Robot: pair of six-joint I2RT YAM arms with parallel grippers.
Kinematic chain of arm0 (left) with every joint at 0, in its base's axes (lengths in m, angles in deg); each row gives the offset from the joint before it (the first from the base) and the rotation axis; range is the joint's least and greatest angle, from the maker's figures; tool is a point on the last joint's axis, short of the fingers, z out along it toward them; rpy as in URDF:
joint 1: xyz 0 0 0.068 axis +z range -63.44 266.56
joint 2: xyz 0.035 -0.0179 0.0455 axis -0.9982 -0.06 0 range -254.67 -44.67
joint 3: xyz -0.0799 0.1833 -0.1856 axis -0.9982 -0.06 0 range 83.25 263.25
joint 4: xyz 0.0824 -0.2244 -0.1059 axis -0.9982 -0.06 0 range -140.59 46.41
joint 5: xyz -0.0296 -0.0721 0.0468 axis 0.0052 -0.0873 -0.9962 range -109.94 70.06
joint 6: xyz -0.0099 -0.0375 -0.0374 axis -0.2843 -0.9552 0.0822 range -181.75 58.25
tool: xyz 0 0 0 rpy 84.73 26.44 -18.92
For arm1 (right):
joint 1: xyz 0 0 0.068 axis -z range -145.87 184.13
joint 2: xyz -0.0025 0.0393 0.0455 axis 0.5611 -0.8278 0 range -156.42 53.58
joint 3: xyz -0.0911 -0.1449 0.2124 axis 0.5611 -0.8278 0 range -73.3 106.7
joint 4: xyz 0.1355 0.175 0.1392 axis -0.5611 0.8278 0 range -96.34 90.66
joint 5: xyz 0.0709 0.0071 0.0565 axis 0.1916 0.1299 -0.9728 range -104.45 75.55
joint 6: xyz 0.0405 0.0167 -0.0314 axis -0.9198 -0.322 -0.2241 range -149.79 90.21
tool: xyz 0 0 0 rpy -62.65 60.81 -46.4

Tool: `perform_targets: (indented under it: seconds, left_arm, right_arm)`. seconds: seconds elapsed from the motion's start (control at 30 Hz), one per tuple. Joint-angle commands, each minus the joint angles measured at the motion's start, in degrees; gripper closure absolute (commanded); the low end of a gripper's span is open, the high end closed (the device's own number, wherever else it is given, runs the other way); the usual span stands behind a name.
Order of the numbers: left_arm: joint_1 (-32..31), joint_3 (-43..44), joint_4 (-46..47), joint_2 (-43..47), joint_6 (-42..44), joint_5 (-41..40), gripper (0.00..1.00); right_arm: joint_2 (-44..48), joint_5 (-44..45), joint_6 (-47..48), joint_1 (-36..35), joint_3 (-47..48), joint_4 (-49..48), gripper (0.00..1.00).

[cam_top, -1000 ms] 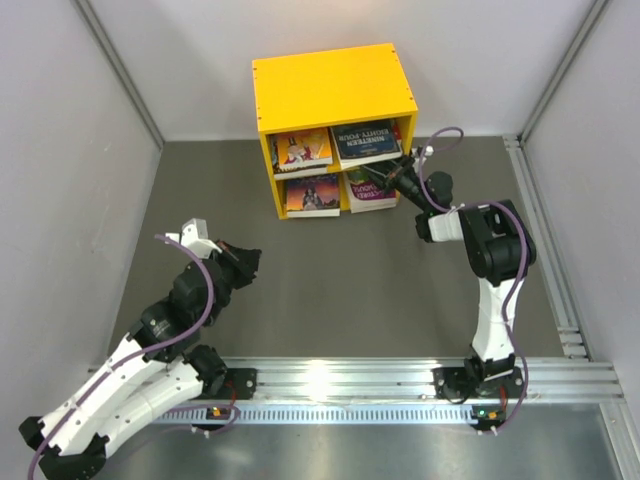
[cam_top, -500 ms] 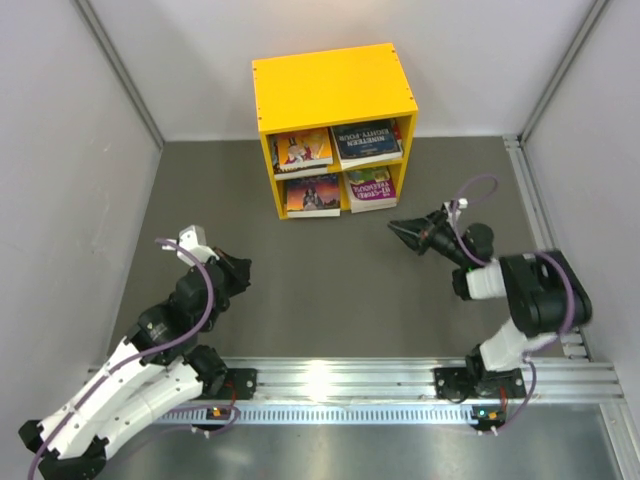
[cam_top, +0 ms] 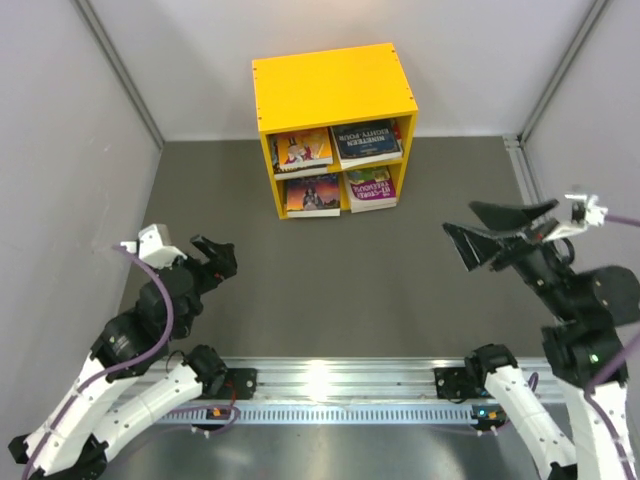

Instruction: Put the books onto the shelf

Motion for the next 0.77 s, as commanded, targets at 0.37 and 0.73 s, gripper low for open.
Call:
perform_targets:
  seconds: [0.37, 0.73]
  left_arm:
    - [0.0, 5.1, -2.6, 0.9, 7.4, -7.7, 0.02]
    - [-0.1, 1.1, 6.1, -8.0, 13.6, -9.1, 0.01]
  right_arm:
    - [17.9, 12.4, 10.9, -1.5, -2.0, 28.4, 0.0]
    - [19.4, 10.9, 10.5, -2.9, -3.5, 31.0, 0.0]
